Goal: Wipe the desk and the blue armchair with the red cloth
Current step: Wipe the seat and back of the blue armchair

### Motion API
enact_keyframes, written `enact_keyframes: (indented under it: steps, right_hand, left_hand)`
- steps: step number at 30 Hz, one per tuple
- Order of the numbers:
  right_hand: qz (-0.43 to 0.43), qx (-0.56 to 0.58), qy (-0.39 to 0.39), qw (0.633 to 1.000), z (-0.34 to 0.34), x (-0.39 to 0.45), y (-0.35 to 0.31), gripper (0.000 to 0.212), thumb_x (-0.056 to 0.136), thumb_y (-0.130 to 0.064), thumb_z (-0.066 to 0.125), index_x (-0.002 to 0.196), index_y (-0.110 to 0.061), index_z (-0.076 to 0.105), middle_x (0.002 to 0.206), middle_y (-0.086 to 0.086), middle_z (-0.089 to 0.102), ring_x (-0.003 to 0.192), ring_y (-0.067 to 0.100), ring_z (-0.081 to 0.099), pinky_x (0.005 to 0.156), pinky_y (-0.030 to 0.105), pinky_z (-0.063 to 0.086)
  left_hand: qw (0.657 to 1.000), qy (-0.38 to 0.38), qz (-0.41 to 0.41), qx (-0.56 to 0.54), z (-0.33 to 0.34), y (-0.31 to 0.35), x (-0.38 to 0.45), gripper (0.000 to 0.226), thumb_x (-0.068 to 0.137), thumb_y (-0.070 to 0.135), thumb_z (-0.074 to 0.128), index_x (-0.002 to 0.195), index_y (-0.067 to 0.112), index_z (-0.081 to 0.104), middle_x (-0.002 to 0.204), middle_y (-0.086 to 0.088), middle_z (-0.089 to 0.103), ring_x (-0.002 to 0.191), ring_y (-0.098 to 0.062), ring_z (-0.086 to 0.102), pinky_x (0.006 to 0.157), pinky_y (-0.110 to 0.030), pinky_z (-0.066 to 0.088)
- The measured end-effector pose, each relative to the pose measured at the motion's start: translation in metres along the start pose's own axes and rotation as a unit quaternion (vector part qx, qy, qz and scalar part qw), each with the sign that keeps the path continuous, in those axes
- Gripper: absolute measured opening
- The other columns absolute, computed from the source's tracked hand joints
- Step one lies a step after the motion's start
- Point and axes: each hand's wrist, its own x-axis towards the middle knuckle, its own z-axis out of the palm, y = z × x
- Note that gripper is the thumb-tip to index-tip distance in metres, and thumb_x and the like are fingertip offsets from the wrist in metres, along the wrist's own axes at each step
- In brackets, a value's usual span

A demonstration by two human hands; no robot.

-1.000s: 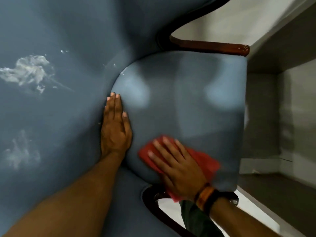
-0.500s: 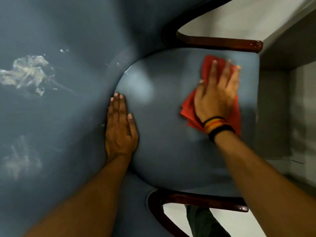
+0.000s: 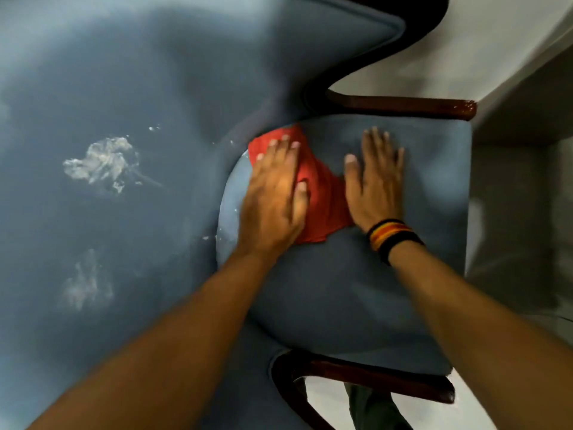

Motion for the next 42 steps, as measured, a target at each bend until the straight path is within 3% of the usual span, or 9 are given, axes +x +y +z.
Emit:
enact_keyframes:
  steps: [3,11,16,24,27,31,34,37,42]
  right_hand:
    - [-0.049,-0.012,0.005,0.999,0.007,-0.006,0.015,0.066,0.104,-0.041,0.028,0.158,-0.004,0.034,0.168,0.014,0.027,0.159,0.029,0.019,0.130,0.053,0.009]
    - [-0.076,-0.034,0.043,0.996,0.017,-0.008,0.019,0.064,0.104,-0.043,0.031,0.155,-0.003,0.038,0.167,0.016,0.031,0.158,0.033,0.023,0.130,0.054,0.012]
    - [-0.076,-0.036,0.029,0.996,0.016,-0.008,0.019,0.066,0.103,-0.044,0.032,0.155,-0.004,0.037,0.168,0.016,0.029,0.158,0.034,0.021,0.129,0.055,0.011]
    - [-0.110,0.053,-0.051,0.991,0.000,-0.028,0.023,0.064,0.102,-0.041,0.033,0.155,-0.004,0.039,0.167,0.018,0.029,0.158,0.034,0.021,0.130,0.055,0.010]
    - [-0.194,0.064,-0.111,0.973,-0.007,-0.068,0.031,0.065,0.102,-0.042,0.038,0.156,-0.006,0.038,0.168,0.014,0.030,0.159,0.031,0.021,0.129,0.057,0.012]
    - [-0.346,0.014,-0.203,0.916,-0.007,-0.121,0.026,0.078,0.097,-0.054,0.044,0.162,-0.018,0.023,0.172,0.004,0.021,0.161,0.026,0.013,0.128,0.057,0.012]
    - [-0.355,-0.023,-0.236,0.904,-0.003,-0.138,0.004,0.092,0.088,-0.051,0.058,0.164,-0.022,0.015,0.172,0.002,0.018,0.161,0.028,0.013,0.128,0.059,0.010]
    - [-0.323,-0.053,-0.232,0.916,-0.004,-0.134,-0.018,0.097,0.078,-0.044,0.070,0.160,-0.022,0.025,0.160,0.003,0.040,0.150,0.031,0.033,0.122,0.059,0.023]
    - [-0.331,-0.094,-0.231,0.910,-0.015,-0.141,-0.025,0.040,0.095,-0.027,0.049,0.135,-0.028,0.056,0.126,0.007,0.063,0.121,0.033,0.055,0.110,0.047,0.033]
  left_hand:
    - [0.994,-0.072,0.006,0.083,0.026,0.008,0.035,0.062,0.107,0.032,0.042,0.163,0.006,0.032,0.173,-0.012,0.026,0.164,-0.026,0.018,0.134,-0.043,0.014]
    - [0.965,-0.011,-0.220,0.144,0.031,-0.015,0.017,0.065,0.107,0.033,0.033,0.166,0.006,0.024,0.174,-0.012,0.024,0.163,-0.027,0.020,0.134,-0.042,0.012]
    - [0.918,0.001,-0.376,0.123,0.019,-0.004,-0.054,0.064,0.111,0.031,0.032,0.166,0.002,0.019,0.174,-0.018,0.022,0.163,-0.030,0.020,0.135,-0.039,0.010]
    - [0.800,-0.024,-0.598,0.021,0.010,0.065,-0.105,0.071,0.112,0.034,0.033,0.163,-0.009,0.011,0.173,-0.028,0.012,0.163,-0.036,0.012,0.135,-0.041,0.005]
    - [0.789,-0.114,-0.604,0.028,-0.005,0.067,-0.105,0.063,0.111,0.024,0.033,0.162,-0.009,0.018,0.173,-0.027,0.012,0.163,-0.037,0.011,0.134,-0.042,0.007]
    - [0.785,-0.222,-0.575,0.058,-0.032,0.051,-0.105,0.072,0.099,0.015,0.054,0.160,-0.004,0.022,0.165,-0.026,0.027,0.153,-0.044,0.032,0.129,-0.045,0.027]
    - [0.802,-0.265,-0.525,0.106,-0.043,0.044,-0.111,0.073,0.093,0.007,0.062,0.157,-0.002,0.027,0.159,-0.024,0.035,0.149,-0.043,0.039,0.126,-0.043,0.031]
    - [0.815,-0.284,-0.480,0.155,-0.047,0.035,-0.114,0.063,0.093,0.007,0.068,0.149,-0.003,0.039,0.152,-0.025,0.048,0.143,-0.041,0.050,0.121,-0.044,0.040]
    - [0.816,-0.306,-0.451,0.192,-0.051,0.046,-0.114,0.059,0.096,0.010,0.070,0.147,-0.002,0.044,0.149,-0.022,0.055,0.140,-0.036,0.057,0.114,-0.042,0.048]
